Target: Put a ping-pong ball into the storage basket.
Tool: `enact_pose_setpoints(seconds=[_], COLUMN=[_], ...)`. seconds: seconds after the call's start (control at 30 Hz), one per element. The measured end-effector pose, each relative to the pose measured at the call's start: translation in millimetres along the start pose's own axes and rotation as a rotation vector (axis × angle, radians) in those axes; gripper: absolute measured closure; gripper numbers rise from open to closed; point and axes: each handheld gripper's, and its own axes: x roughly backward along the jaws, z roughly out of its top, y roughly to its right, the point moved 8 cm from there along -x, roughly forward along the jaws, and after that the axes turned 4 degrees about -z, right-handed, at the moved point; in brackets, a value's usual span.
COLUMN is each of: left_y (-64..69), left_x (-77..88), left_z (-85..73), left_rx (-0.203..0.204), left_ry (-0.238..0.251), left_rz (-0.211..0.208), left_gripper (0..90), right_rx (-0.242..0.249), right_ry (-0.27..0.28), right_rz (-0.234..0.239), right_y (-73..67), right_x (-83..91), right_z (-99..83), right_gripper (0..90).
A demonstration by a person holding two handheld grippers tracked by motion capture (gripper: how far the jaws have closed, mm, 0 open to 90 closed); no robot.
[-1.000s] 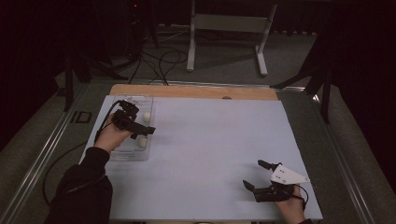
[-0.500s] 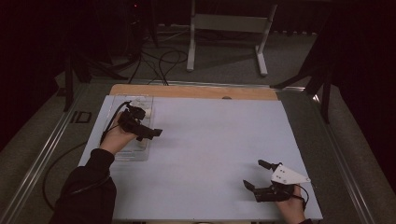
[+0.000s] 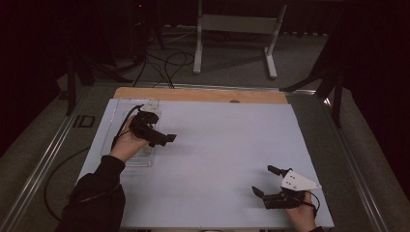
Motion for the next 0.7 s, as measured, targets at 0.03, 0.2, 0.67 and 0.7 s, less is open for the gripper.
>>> enact_pose_setpoints(seconds=[0.03,0.2,0.67,0.7], left_y=[2.0,14.8,48.7,50.1], left_x=[-1.3,-7.2,-17.1,-17.4], left_z=[0.7,5.0,9.0,8.7], left_rx=[-0.005,-0.018,-0.065,-0.067], left_ry=[-0.003,-0.003,-0.002,-0.001], left_rz=[-0.001,-0.025,-0.071,-0.075], left_gripper=[0.3,0.3,0.3,0.3], right_rx=[-0.001,0.007,0.008,0.008], right_ry=[0.000,0.001,0.000,0.002], right_rz=[0.001,0.002,0.004,0.004], right_y=[-0.2,-0.6,-0.8,-0.6], right_x=[0.1,0.1,-0.4,-0.5], right_z=[0.0,0.8,0.9,0.9], right_gripper=[8.3,8.3,8.4,8.4])
